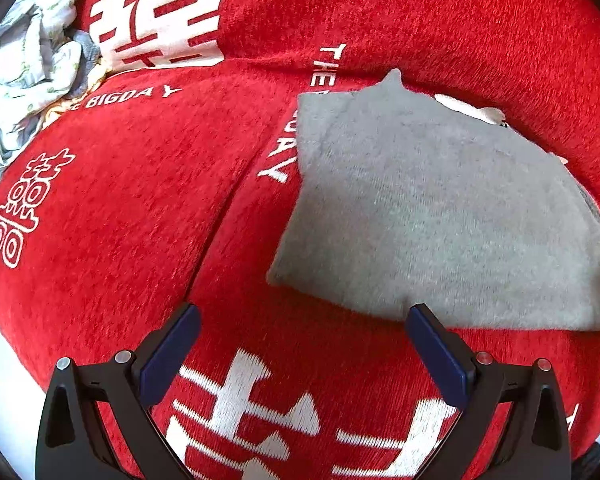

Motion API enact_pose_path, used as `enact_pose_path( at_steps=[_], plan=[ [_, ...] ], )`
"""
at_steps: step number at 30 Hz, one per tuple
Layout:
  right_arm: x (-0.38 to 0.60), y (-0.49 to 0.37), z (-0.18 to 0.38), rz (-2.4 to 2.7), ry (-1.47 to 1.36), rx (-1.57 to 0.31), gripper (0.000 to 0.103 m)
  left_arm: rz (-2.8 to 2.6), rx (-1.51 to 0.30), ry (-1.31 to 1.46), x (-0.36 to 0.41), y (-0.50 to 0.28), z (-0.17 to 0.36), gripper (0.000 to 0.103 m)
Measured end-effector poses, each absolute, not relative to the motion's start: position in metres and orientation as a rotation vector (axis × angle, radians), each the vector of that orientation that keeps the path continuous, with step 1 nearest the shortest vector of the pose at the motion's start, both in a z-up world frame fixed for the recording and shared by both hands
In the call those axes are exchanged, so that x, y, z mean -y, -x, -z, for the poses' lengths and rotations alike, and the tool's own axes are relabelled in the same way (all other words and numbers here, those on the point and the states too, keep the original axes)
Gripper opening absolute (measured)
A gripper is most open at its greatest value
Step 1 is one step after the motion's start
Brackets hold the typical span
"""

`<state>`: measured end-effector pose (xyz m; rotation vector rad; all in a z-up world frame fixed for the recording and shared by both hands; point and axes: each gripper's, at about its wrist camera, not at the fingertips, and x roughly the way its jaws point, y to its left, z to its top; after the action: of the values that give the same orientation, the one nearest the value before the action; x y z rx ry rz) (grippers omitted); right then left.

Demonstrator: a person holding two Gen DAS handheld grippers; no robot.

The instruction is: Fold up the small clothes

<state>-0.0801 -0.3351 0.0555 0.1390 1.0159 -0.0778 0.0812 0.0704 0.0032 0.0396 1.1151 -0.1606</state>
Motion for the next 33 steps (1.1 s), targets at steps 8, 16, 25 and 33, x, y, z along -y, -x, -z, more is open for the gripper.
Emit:
enact_pose_path(
  at_steps=[8, 16, 25, 33],
  plan=[
    [0.324, 0.07, -0.055, 0.072, -0.086, -1.031, 0.072, 0.189, -1.146, 0.018, -0.065, -0.116, 0.009, 0.103],
    [0.32, 0.035, -0.048, 0.044, -0.05, -1.067, 0.072, 0.212, -1.182, 0.18, -0.065, -0.165, 0.006, 0.103],
    [0.34, -0.045, -0.034, 0.042, -0.137, -1.114, 0.079, 0.13, -1.175, -0.009, -0.031, -0.218, -0.005, 0.103],
    [0.344, -0.035, -0.026, 0.109, -0.097, -1.112, 0.079, 0.175, -1.196, 0.041, -0.049, -0.197, 0.006, 0.103]
  ],
)
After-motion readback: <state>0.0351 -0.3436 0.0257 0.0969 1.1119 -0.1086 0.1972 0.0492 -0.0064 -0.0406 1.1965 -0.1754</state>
